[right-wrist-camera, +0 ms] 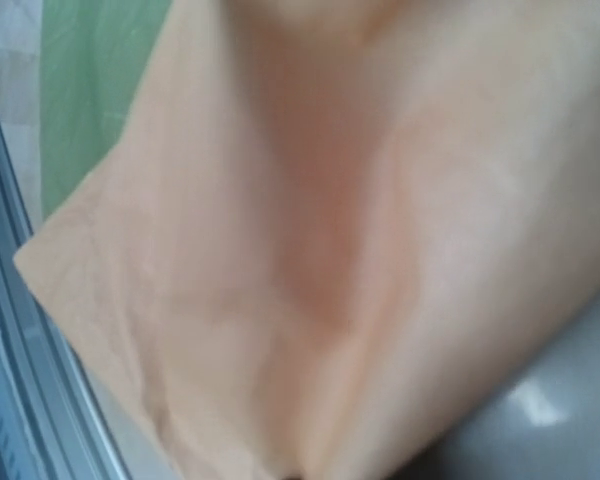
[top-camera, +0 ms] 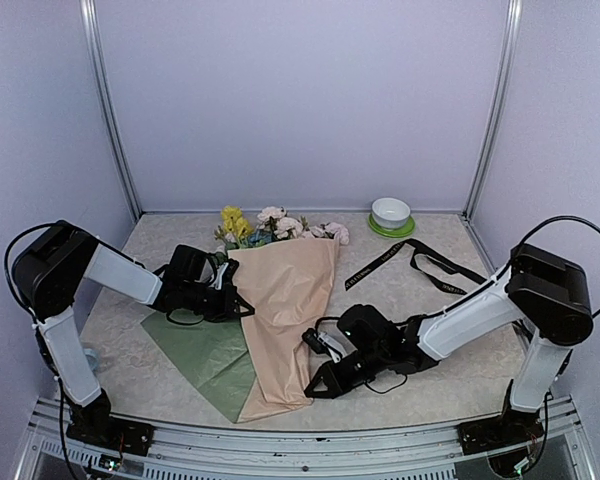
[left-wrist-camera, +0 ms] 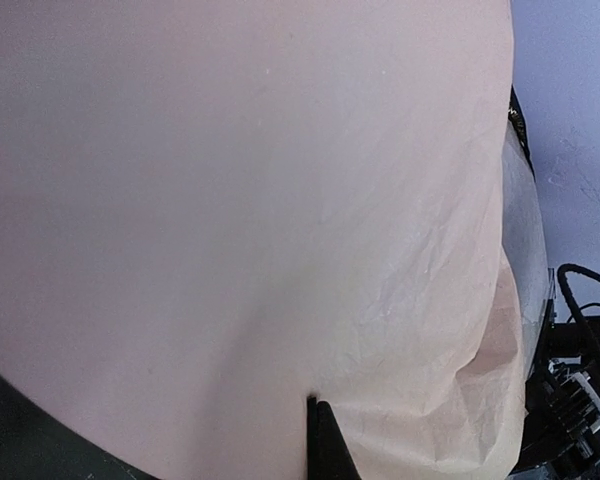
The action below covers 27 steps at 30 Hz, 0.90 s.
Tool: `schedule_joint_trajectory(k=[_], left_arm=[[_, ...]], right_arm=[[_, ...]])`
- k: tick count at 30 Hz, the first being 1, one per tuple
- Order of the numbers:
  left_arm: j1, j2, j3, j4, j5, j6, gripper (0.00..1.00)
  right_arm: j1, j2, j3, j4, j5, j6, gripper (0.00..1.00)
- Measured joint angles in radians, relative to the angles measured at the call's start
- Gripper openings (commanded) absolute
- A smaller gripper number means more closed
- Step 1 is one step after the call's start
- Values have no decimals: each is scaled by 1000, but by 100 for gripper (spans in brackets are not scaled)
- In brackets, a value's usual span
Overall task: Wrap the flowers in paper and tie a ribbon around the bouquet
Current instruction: Press the fold line on the 2/3-folded wrapping paper.
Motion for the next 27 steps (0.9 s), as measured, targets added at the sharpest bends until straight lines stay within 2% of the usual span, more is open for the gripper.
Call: schedule_joint_trajectory(k=[16,27], left_arm=[[-64,-117,28,-27,56,56,0],[-93,-66,-56,-29,6,68,0]], right_arm=[[6,-215,-266,120,78,148,0],[72,-248,-291,61,151,201,0]])
